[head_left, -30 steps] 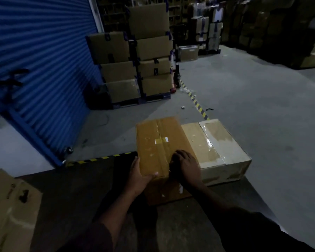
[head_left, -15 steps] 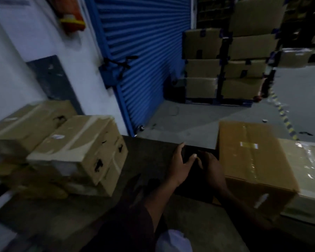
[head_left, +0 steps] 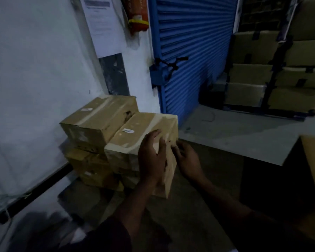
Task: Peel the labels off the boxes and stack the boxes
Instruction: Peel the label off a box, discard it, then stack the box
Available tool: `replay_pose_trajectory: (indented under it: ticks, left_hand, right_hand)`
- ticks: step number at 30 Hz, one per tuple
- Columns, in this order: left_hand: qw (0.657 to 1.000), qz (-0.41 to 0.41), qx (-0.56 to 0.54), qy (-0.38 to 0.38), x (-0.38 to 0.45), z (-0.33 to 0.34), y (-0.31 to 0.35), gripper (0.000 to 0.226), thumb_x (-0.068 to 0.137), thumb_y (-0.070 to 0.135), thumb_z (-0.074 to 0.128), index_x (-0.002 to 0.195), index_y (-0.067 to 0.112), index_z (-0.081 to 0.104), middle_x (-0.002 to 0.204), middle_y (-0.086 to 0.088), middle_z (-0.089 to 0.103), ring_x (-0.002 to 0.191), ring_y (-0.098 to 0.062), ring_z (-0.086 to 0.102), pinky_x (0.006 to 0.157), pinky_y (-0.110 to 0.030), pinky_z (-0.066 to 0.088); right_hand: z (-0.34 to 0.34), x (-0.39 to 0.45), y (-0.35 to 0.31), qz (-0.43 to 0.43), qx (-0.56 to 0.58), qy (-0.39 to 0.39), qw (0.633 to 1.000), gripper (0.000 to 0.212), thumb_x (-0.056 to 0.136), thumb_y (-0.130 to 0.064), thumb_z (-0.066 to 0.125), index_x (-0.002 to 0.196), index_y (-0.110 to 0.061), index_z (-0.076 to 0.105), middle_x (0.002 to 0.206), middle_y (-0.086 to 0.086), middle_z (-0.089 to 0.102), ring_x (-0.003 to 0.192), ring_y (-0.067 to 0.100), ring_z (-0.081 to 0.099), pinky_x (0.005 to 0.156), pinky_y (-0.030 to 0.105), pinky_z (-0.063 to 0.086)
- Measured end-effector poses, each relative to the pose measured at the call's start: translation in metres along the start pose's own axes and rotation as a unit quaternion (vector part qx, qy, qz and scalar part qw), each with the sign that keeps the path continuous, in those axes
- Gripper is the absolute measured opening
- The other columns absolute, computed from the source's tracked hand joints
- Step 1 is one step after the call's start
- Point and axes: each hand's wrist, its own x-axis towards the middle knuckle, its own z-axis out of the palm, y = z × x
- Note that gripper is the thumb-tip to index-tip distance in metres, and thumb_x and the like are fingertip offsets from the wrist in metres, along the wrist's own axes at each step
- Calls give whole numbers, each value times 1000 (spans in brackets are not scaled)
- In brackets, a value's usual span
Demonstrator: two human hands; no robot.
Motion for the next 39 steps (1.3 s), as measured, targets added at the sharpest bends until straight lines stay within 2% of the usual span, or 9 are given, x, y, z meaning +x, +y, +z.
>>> replay_pose_trajectory:
  ticks: [3, 5, 8, 13, 17, 24, 30, 36, 39]
  left_hand:
    - [996, -61, 41, 57, 25, -32, -43, 33, 94, 23, 60, 124, 12, 60, 125, -6, 62, 119, -20, 55, 100, -25, 38]
    - [987, -123, 65, 81, 36, -49, -77, 39, 91, 23, 63, 128, 10, 56, 129, -11, 59, 122, -26, 53, 100, -30, 39]
    - [967, -224, 81, 89, 44, -67, -112, 52, 89, 27, 65, 135, 11, 49, 135, -15, 52, 125, -32, 48, 99, -39, 42]
    - [953, -296, 48, 47, 43, -70, -161, 67, 84, 48, 60, 139, 13, 42, 137, -15, 51, 126, -35, 49, 103, -52, 44]
    - [941, -331, 11, 70, 43, -64, -157, 65, 84, 47, 62, 135, 10, 46, 135, -16, 52, 124, -34, 51, 103, -48, 44]
    - [948, -296, 13, 115, 14, -46, -115, 37, 85, 39, 67, 96, 10, 48, 98, -8, 51, 91, -28, 54, 74, -34, 41]
    - [957, -285, -42, 27, -25, -3, -48, 34, 89, 32, 65, 112, 8, 57, 107, -5, 58, 95, -20, 54, 77, -28, 37]
    - [947, -292, -51, -124, -90, 53, 0, 37, 90, 41, 62, 105, 9, 70, 98, -3, 69, 90, -20, 63, 74, -26, 40]
    - [933, -297, -36, -201, -137, 80, 16, 38, 87, 45, 64, 89, 8, 68, 84, -3, 67, 81, -23, 65, 66, -28, 41]
  right_hand:
    - [36, 10, -21, 46, 19, -10, 999, 41, 94, -50, 51, 120, -18, 57, 113, -9, 58, 102, 10, 55, 90, 28, 44]
    - [57, 15, -29, 76, 20, -10, 997, 34, 91, -47, 56, 111, -20, 57, 109, -5, 62, 98, 15, 59, 90, 36, 50]
    - [76, 20, -31, 103, 28, 20, 994, 50, 87, -42, 62, 127, -17, 48, 126, 6, 60, 113, 25, 58, 98, 46, 49]
    - [86, 28, -29, 174, 20, 17, 984, 55, 92, -35, 59, 135, -6, 41, 135, 12, 55, 118, 31, 57, 97, 40, 49]
    - [85, 26, -26, 178, 47, 14, 983, 52, 94, -35, 54, 138, -14, 38, 136, 9, 53, 118, 30, 57, 99, 47, 49]
    - [37, -2, -4, 161, 86, 82, 980, 41, 93, -37, 49, 130, -19, 48, 120, 5, 61, 105, 28, 62, 88, 54, 53]
    - [-38, -52, 33, 134, 53, 181, 973, 37, 95, -25, 51, 131, -14, 51, 106, -3, 57, 94, 19, 59, 66, 27, 48]
    - [-125, -137, 91, 183, 26, 228, 956, 41, 96, -25, 52, 135, -12, 47, 124, 8, 59, 112, 26, 57, 94, 43, 49]
    - [-160, -184, 125, 237, 24, 235, 942, 41, 97, -28, 52, 134, -13, 47, 128, 10, 58, 108, 24, 58, 87, 40, 50]
